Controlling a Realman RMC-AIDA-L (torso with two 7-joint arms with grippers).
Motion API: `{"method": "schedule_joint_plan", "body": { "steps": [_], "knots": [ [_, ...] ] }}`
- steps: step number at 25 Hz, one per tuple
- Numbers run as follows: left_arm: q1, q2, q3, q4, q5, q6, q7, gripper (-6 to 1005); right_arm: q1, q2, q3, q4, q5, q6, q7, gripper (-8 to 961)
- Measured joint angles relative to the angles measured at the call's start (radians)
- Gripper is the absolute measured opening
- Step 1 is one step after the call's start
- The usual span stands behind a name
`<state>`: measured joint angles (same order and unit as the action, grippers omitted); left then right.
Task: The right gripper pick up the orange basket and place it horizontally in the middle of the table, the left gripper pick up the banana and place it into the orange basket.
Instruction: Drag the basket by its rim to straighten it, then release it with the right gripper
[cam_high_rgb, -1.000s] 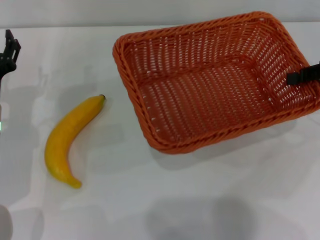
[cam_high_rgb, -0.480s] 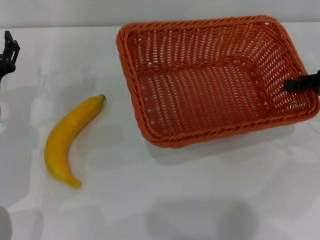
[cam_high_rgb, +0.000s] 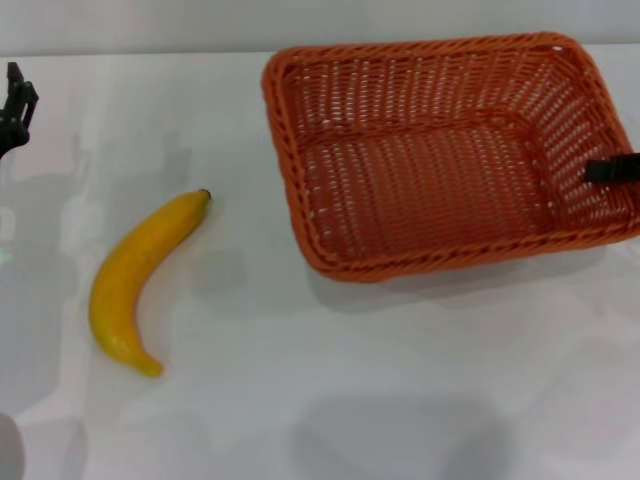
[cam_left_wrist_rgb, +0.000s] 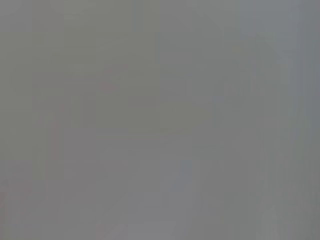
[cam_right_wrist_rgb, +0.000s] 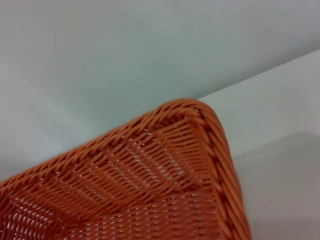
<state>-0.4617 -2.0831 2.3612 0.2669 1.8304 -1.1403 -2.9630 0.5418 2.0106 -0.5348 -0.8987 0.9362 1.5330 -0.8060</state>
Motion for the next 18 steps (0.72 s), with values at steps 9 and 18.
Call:
{"method": "schedule_joint_plan", "body": {
  "steps": [9,18],
  "knots": [
    [0.000,0.000,0.001,0.000,-0.001,0.000,0.001,817,-0.029,0.000,-0.065,-0.032,-0.004,-0.106,-0.015,145],
    [0.000,0.000,0.000,0.000,0.000,0.000,0.001,816,-0.045,0.000,-0.098,-0.057,-0.002,-0.119,-0.006,144]
  ]
}}
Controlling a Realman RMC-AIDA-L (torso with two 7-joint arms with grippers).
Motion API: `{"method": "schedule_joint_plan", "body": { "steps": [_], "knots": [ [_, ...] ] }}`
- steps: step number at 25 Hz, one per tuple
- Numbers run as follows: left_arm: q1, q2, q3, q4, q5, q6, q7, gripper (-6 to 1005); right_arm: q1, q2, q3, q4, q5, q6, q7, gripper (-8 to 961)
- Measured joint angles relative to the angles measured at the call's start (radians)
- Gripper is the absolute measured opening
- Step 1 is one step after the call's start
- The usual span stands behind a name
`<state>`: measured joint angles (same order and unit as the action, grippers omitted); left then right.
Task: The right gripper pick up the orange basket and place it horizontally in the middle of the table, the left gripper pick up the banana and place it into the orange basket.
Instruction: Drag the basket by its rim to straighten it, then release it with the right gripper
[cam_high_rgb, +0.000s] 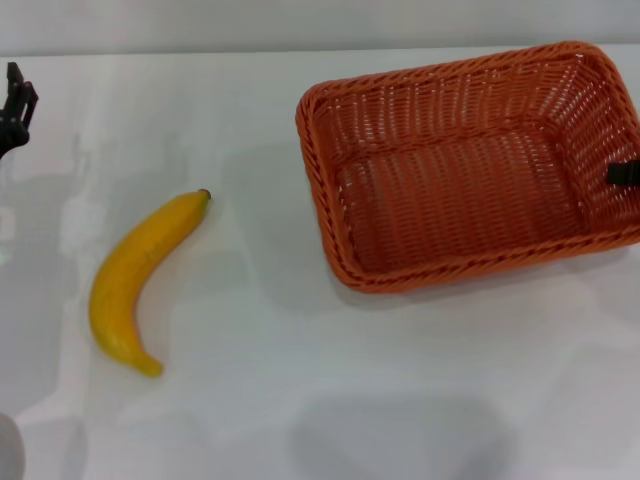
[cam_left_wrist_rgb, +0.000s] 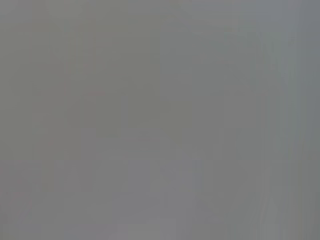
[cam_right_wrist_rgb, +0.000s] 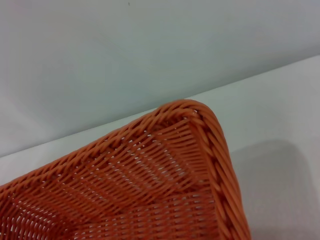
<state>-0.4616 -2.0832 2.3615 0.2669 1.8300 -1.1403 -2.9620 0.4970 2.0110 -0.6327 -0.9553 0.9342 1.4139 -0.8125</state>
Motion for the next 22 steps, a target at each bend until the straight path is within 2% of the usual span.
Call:
{"method": "schedule_joint_plan", "body": {
  "steps": [22],
  "knots": [
    [-0.005,0.000,-0.004,0.000,-0.003,0.004,0.000,812,-0.021,0.005,-0.077,-0.008,0.081,-0.002,0.018,150]
  ]
}}
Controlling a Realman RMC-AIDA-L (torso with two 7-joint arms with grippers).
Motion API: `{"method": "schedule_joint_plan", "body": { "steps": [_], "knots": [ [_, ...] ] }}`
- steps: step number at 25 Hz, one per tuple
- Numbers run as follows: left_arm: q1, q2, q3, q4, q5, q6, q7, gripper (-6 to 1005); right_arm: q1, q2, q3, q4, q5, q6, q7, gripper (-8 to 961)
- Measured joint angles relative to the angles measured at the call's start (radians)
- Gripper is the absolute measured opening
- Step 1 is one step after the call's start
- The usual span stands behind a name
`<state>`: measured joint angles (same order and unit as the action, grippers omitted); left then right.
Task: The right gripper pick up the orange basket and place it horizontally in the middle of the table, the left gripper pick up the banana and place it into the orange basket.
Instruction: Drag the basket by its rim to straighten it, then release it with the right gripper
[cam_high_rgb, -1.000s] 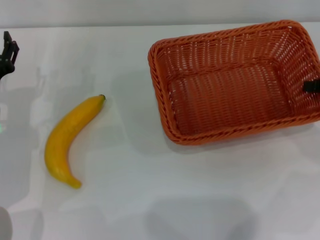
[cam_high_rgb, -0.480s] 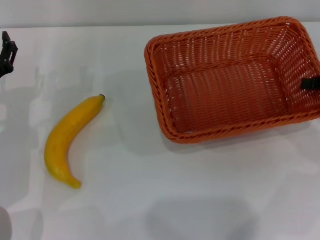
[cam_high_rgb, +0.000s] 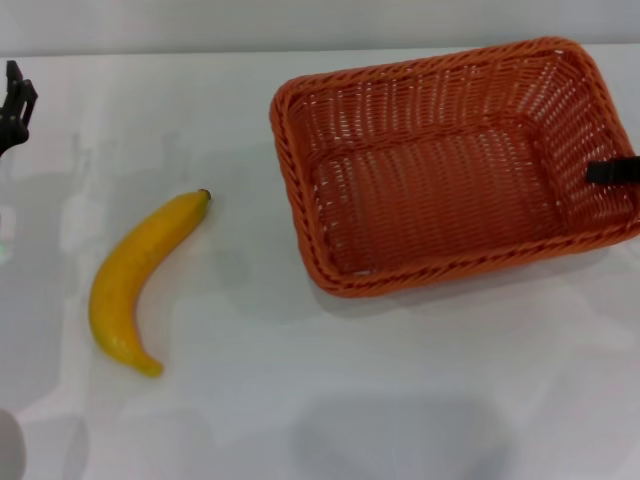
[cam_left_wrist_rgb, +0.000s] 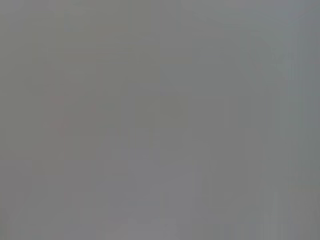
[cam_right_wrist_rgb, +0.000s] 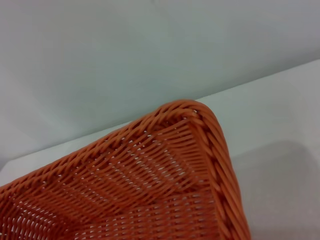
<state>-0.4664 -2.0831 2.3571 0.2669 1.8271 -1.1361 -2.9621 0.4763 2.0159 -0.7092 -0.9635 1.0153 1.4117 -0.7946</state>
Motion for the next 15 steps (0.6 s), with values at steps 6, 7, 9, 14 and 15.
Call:
{"method": "schedule_joint_plan", "body": {
  "steps": [6,7,9,14,15],
  "knots": [
    [0.000,0.000,-0.001,0.000,-0.001,0.000,0.000,811,-0.005,-0.001,-0.028,-0.004,0.019,-0.003,0.001,153],
    [0.000,0.000,-0.001,0.000,-0.001,0.000,0.000,811,-0.006,-0.001,-0.028,-0.003,0.021,-0.004,0.001,154],
    [0.001,0.000,-0.001,0.000,-0.002,0.000,0.000,811,-0.006,-0.002,-0.028,0.001,0.028,-0.004,0.001,155],
    [0.003,0.000,-0.001,0.000,-0.002,-0.003,0.000,810,-0.007,-0.003,-0.030,0.004,0.043,0.010,-0.002,159],
    [0.003,0.000,-0.001,0.000,-0.002,-0.003,0.000,810,-0.007,-0.003,-0.030,0.004,0.044,0.011,-0.002,159]
  ]
}}
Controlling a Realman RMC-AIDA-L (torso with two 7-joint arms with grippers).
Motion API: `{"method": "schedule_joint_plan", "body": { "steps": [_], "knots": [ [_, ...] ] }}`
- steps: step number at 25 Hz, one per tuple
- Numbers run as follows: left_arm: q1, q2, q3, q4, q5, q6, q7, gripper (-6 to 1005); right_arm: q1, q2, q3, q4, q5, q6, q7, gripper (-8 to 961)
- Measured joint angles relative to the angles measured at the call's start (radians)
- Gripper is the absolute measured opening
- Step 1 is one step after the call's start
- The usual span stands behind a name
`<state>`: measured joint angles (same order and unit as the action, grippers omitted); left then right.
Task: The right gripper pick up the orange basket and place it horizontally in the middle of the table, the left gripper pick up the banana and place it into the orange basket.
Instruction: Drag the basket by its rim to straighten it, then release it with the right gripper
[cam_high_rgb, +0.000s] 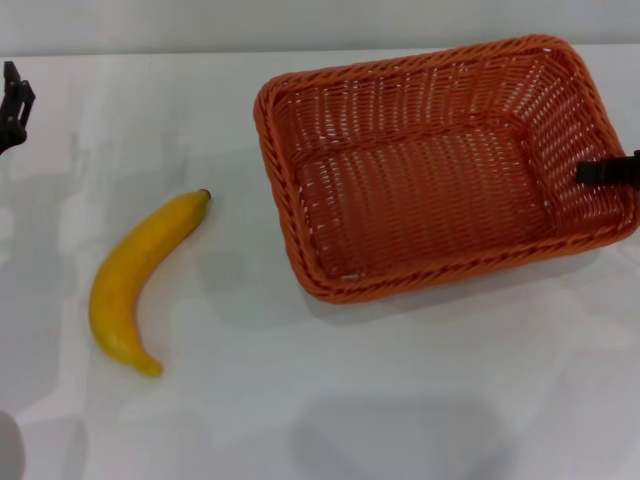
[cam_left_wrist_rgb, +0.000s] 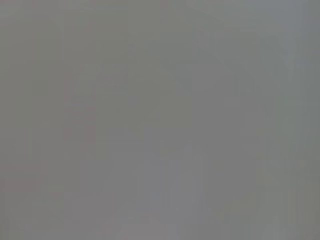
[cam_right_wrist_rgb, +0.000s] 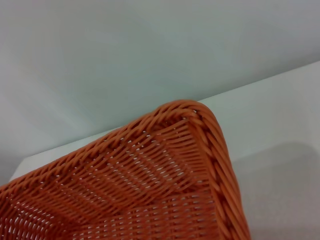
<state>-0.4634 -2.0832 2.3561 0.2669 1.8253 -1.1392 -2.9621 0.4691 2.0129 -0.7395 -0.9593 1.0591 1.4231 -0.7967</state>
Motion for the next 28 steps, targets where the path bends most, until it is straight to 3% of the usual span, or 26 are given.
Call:
{"method": "schedule_joint_plan", "body": {
  "steps": [28],
  "knots": [
    [-0.004,0.003,0.000,0.000,0.003,-0.001,0.000,805,-0.008,-0.002,-0.002,0.030,0.074,0.018,-0.025,178]
  ]
}}
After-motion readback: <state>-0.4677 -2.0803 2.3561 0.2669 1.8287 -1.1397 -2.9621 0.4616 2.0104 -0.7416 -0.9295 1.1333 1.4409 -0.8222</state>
